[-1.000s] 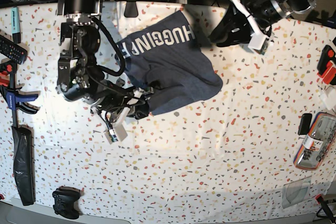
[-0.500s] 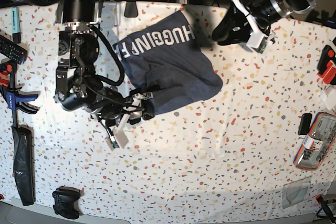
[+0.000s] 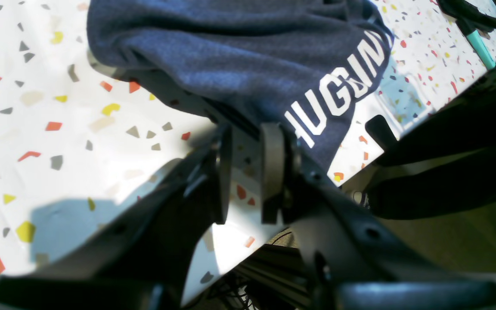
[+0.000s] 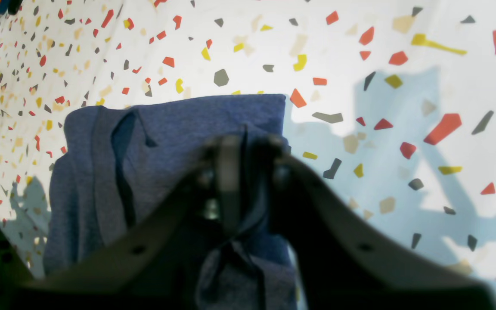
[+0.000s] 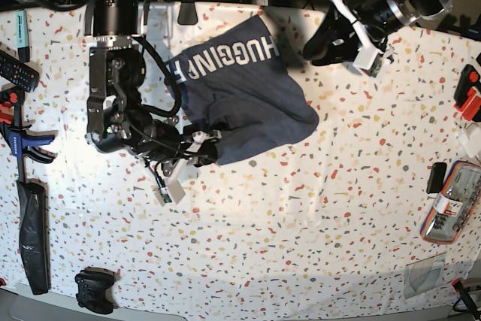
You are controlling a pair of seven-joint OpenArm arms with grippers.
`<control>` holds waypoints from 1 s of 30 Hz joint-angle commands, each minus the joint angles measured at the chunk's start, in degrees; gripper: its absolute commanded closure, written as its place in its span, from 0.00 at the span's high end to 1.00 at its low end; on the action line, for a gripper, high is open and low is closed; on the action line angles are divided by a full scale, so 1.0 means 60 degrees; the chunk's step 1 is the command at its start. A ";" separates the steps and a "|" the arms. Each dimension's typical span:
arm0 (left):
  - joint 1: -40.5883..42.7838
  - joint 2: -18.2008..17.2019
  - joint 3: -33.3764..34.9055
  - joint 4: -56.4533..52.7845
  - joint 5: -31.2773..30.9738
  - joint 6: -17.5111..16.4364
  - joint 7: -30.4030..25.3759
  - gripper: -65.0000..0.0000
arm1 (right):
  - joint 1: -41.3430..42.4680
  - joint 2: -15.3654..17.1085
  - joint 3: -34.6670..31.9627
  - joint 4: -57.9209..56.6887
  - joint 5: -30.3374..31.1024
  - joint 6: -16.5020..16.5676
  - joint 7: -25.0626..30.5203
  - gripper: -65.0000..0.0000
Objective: Fold the T-shirt properly
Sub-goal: 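Straighten the bundle's edges with the right gripper, pulling it square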
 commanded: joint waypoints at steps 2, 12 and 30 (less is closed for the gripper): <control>0.0004 -0.0036 -0.0036 0.0182 -0.0204 -0.0073 -0.0284 0.18 | 0.0244 -0.0004 0.0004 0.0149 0.0168 0.0004 0.0404 0.00; 0.0004 -0.0036 -0.0036 0.0182 -0.0204 -0.0069 -0.0277 0.18 | 0.0681 -0.0004 0.0004 0.0138 -0.1064 0.0000 0.2244 0.00; 0.0004 -0.0036 -0.0036 0.0182 -0.0164 -0.0073 -0.0270 0.18 | 0.2473 0.0055 0.0244 -0.1763 0.0124 0.0670 0.0794 0.34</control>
